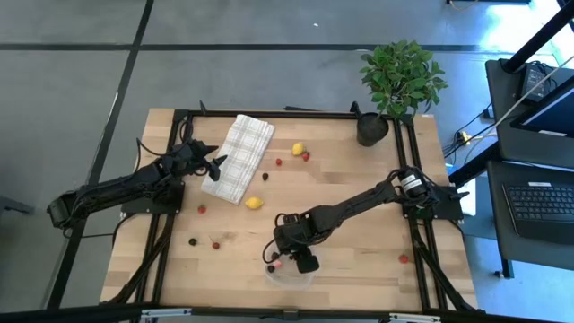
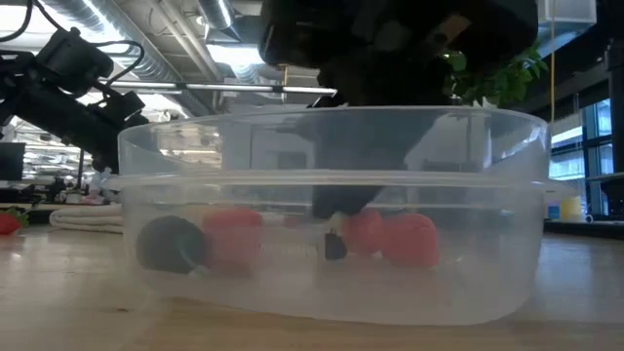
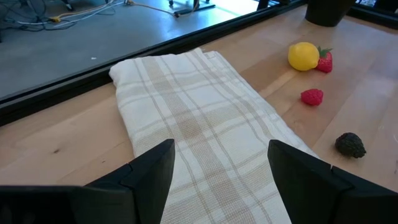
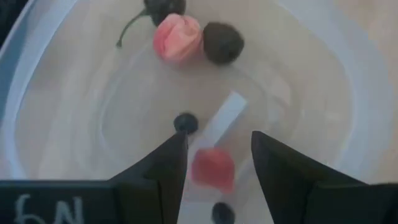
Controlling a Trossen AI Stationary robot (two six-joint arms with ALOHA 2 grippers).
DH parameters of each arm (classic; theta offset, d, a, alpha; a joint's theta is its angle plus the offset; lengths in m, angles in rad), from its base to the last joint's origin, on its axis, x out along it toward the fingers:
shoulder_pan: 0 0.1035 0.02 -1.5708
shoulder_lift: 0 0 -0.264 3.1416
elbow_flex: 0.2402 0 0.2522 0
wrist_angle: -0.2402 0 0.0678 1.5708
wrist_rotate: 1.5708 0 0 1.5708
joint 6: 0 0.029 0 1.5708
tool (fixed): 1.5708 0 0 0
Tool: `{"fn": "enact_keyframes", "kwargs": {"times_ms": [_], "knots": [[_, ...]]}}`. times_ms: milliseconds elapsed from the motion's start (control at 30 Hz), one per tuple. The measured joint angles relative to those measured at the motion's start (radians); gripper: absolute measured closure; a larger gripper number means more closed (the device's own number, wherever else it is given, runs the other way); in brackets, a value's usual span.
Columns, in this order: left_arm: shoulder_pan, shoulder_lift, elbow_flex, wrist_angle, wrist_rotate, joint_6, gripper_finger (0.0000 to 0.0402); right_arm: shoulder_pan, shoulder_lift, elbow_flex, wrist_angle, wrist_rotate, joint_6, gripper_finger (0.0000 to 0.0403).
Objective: Pick and placing Produce into tupperware
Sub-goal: Put the right strawberry into the transparent bin
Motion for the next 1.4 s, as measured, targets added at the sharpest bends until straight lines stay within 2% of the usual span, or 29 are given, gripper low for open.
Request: {"fn": "enact_keyframes", "kwargs": {"times_ms": [333,667,800,1000,1200,1400], "knots": [[0.0,0.0,0.0,-0.001,0.003,-0.024,0.0151,-0.004,-0.178,0.0,-0.212,-0.007,0.148,0.0225],[0.0,0.0,0.0,-0.001,0.004,-0.026,0.0151,0.044,-0.374,0.0,-0.695,0.073,0.432,0.0225],[0.0,0.0,0.0,-0.001,0.004,-0.026,0.0151,0.092,-0.412,0.0,-0.813,0.08,0.555,0.0225],[0.0,0.0,0.0,-0.004,0.018,-0.03,0.0151,0.212,-0.422,0.0,-0.928,0.086,0.708,0.0225],[0.0,0.0,0.0,-0.004,0.018,-0.042,0.0151,0.343,-0.422,-0.013,-0.935,0.08,0.845,0.0225],[0.0,0.0,0.0,-0.004,0.018,-0.058,0.0151,0.464,-0.461,-0.126,-0.931,0.075,0.996,0.0225]]}}
